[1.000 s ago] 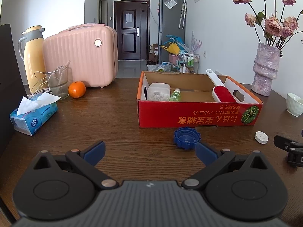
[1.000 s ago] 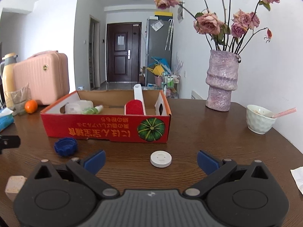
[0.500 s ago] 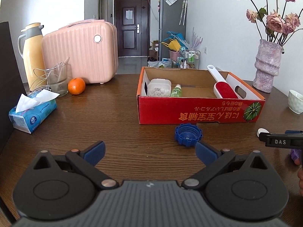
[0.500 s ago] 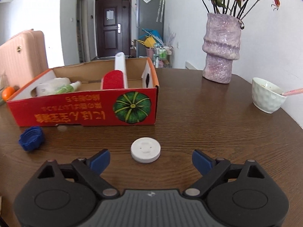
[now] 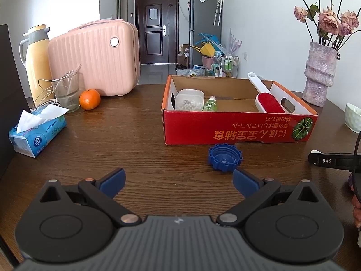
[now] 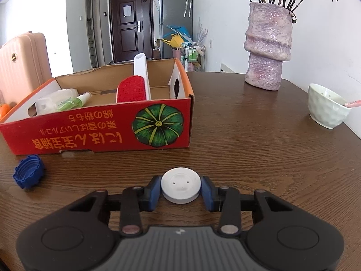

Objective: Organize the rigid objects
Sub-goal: 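Grasp the blue cap with the left tool while the right tool grasps the white round cap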

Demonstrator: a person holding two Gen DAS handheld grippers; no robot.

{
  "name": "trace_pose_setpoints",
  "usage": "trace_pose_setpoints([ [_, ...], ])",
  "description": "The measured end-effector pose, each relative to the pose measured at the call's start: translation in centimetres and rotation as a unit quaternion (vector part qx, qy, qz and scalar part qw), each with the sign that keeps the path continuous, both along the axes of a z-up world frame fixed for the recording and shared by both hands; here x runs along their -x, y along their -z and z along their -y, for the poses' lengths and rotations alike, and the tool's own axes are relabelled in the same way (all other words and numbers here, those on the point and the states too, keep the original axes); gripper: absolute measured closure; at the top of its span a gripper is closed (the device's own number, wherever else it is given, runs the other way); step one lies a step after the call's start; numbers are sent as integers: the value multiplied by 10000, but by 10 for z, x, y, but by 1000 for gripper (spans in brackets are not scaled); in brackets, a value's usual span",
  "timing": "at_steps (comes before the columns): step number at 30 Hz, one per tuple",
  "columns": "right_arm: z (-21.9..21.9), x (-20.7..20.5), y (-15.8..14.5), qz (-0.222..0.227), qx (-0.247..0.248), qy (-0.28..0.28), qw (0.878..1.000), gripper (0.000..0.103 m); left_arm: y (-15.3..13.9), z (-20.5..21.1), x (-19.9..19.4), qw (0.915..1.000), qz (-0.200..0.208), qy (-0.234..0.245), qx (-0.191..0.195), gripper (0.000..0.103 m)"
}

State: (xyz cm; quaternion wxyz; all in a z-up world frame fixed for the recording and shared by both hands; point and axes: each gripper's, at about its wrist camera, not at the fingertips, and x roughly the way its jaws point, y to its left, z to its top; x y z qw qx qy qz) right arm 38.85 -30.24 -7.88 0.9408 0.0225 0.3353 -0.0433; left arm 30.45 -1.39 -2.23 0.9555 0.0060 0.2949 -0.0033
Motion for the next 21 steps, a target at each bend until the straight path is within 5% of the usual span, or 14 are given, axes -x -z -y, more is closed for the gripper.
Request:
trace_pose_setpoints([
  [21, -3, 37, -28, 818, -180, -194, 9963, 65, 1, 24, -28, 9991, -334, 85, -236, 0],
])
